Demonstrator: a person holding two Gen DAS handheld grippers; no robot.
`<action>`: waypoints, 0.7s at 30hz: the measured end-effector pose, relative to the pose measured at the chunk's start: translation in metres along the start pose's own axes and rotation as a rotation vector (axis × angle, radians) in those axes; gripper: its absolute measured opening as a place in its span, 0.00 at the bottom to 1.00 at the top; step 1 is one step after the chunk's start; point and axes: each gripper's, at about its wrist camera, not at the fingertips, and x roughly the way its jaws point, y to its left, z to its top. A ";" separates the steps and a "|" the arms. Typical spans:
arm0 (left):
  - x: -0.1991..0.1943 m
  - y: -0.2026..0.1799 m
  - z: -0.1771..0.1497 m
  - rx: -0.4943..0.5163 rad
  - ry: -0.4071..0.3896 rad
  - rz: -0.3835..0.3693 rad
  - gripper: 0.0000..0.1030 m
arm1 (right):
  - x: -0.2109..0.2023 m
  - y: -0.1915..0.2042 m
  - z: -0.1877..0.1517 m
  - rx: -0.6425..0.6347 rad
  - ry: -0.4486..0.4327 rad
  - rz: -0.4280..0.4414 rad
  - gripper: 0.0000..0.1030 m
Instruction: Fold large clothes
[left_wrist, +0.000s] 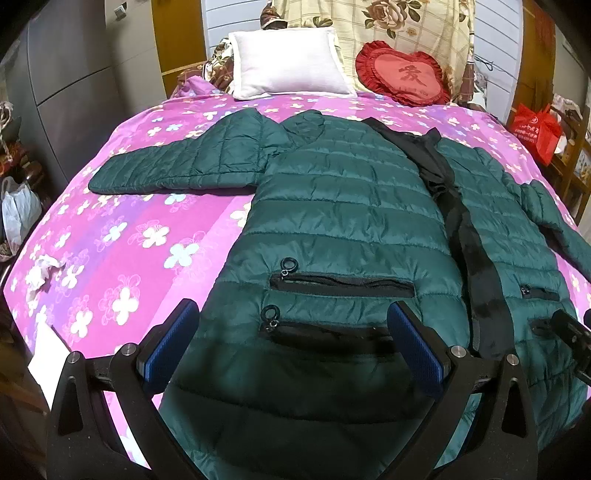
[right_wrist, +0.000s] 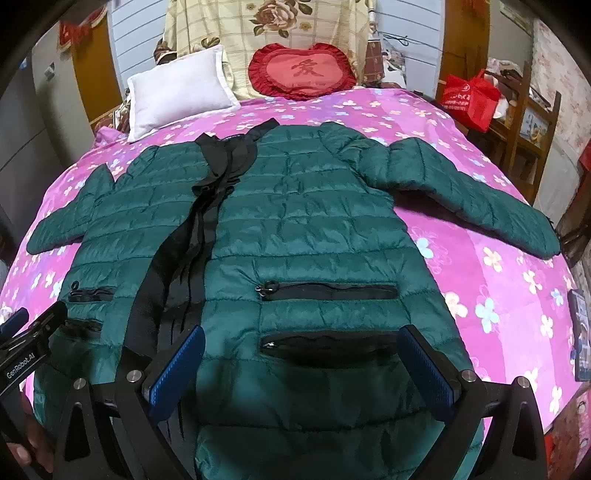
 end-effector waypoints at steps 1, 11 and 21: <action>0.000 0.000 0.000 0.000 0.000 0.001 0.99 | 0.000 0.002 0.001 -0.004 0.002 0.001 1.00; 0.007 0.008 0.016 -0.017 -0.002 -0.001 0.99 | 0.012 0.022 0.022 -0.007 -0.030 0.038 1.00; 0.023 0.019 0.042 -0.031 0.009 0.001 0.99 | 0.030 0.046 0.045 -0.021 -0.013 0.081 1.00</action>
